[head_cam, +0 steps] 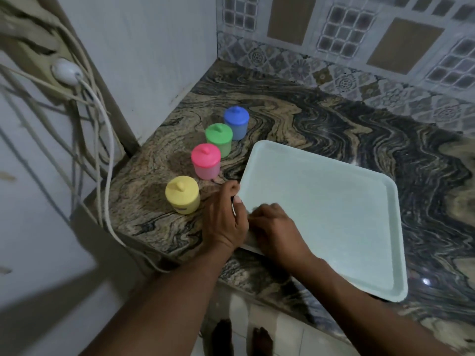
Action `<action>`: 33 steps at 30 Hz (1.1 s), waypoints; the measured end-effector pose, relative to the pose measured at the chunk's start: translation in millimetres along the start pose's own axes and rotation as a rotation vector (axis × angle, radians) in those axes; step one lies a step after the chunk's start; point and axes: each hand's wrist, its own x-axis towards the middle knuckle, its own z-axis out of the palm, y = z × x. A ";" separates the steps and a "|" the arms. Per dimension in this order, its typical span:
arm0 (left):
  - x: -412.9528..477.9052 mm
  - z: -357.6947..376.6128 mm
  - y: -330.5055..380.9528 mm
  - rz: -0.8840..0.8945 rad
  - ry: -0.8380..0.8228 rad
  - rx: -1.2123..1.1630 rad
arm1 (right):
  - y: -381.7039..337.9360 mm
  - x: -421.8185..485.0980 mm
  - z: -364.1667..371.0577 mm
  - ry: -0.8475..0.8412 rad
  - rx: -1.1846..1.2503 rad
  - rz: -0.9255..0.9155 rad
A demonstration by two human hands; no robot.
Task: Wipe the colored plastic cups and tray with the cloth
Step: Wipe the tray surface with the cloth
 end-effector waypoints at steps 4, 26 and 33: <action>-1.1 1.1 1.4 0.006 0.008 -0.021 | 17.8 -9.6 -36.4 -0.172 0.061 -0.056; -1.5 -1.5 4.6 0.025 0.079 -0.021 | -9.4 34.1 2.7 0.069 0.105 0.038; -0.9 0.7 0.0 0.126 -0.004 0.039 | 79.9 104.3 -38.3 0.355 -0.038 0.407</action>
